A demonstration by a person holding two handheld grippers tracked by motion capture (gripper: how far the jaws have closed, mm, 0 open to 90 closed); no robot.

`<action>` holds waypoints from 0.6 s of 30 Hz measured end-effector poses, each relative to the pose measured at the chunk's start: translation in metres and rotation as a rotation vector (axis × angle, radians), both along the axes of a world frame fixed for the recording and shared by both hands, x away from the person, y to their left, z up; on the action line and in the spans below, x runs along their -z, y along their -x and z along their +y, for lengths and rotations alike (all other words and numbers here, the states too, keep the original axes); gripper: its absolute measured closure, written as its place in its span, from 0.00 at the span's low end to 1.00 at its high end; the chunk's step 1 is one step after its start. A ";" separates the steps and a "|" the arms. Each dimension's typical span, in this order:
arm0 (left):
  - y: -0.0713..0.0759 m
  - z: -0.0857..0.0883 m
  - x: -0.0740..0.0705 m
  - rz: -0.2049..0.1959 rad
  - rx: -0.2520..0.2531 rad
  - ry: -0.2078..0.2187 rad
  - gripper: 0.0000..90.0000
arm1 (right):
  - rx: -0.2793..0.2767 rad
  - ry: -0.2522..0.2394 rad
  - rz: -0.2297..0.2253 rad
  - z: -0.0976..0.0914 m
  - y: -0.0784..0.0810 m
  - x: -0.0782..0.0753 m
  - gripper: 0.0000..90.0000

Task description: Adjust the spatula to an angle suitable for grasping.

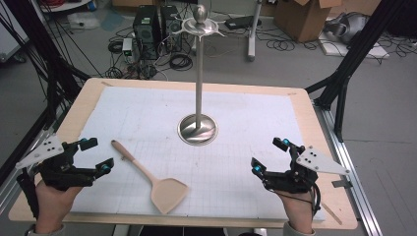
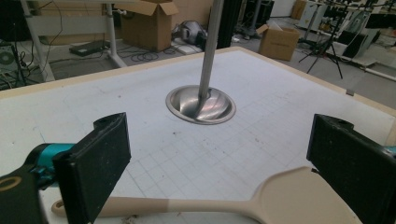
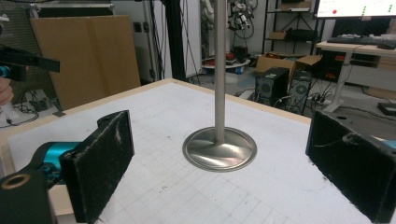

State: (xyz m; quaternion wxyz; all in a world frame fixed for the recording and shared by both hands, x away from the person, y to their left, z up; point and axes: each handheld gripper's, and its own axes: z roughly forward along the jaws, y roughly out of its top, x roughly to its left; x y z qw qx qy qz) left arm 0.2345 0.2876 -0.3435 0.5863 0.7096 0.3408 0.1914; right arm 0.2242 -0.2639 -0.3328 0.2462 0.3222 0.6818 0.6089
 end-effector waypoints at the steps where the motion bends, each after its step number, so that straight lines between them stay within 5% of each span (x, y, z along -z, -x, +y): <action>1: 0.000 0.000 0.000 0.000 0.000 0.000 0.07 | 0.000 0.000 0.000 0.000 0.000 0.000 0.08; 10: -0.003 0.002 0.005 0.005 0.004 -0.005 0.07 | 0.003 0.010 0.004 0.000 -0.002 0.001 0.08; 14: -0.005 0.005 0.010 -0.038 0.025 0.039 0.06 | 0.006 0.018 0.005 -0.001 -0.004 0.002 0.08; 18: -0.010 0.006 0.016 -0.012 0.016 0.015 0.05 | 0.000 0.029 0.009 -0.001 -0.006 0.003 0.08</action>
